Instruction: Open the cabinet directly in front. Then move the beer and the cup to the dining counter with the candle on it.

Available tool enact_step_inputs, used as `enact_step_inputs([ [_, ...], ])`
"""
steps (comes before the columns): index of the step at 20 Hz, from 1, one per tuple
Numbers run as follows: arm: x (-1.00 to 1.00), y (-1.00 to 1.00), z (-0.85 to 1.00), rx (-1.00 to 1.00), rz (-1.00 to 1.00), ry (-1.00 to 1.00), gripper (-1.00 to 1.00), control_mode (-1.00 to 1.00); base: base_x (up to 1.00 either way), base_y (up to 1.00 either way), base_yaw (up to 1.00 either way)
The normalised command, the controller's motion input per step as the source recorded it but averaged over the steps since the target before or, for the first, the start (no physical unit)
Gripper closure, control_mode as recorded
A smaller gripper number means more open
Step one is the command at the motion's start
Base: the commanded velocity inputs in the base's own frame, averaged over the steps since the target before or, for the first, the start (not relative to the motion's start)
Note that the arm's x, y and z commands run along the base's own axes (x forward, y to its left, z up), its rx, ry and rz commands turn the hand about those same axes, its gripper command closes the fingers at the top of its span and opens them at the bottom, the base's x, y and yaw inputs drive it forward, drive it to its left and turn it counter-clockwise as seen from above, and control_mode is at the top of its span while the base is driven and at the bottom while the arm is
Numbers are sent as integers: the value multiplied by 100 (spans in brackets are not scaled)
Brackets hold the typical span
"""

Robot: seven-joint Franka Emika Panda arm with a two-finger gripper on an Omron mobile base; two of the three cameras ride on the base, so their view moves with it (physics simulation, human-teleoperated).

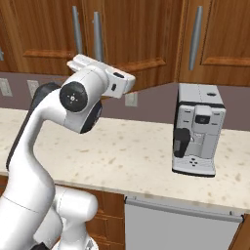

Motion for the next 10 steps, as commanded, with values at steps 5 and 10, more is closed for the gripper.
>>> enact_step_inputs([
  [5,-57,-66,0,1,-6,0,-100,-100,0,0,0],
  [10,-43,-6,-2,0,0,-1,-100,-100,0,0,0],
])
